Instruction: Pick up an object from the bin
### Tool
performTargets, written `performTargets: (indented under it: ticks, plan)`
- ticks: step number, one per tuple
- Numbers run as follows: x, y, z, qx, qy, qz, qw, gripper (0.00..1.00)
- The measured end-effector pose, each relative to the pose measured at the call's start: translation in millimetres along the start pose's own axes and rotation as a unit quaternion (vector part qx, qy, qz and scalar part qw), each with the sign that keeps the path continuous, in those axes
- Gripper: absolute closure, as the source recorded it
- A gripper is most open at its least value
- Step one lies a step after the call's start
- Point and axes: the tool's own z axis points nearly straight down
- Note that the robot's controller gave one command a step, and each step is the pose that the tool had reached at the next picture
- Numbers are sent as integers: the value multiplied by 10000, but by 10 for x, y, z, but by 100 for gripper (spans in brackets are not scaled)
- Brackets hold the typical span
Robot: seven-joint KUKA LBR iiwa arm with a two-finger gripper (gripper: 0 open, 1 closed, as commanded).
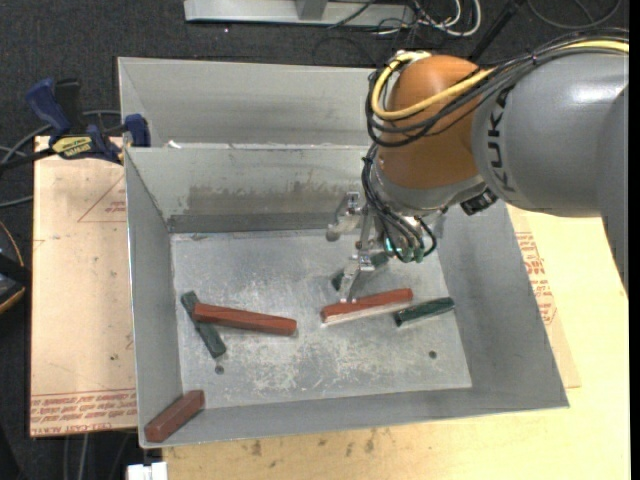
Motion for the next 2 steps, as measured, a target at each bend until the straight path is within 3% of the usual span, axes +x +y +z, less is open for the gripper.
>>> performTargets:
  ticks: [1,2]
  plan:
    - [-18,-2,-47,-1,-40,5,10000,0]
    - [-133,-564,665,1,-67,-84,9999,0]
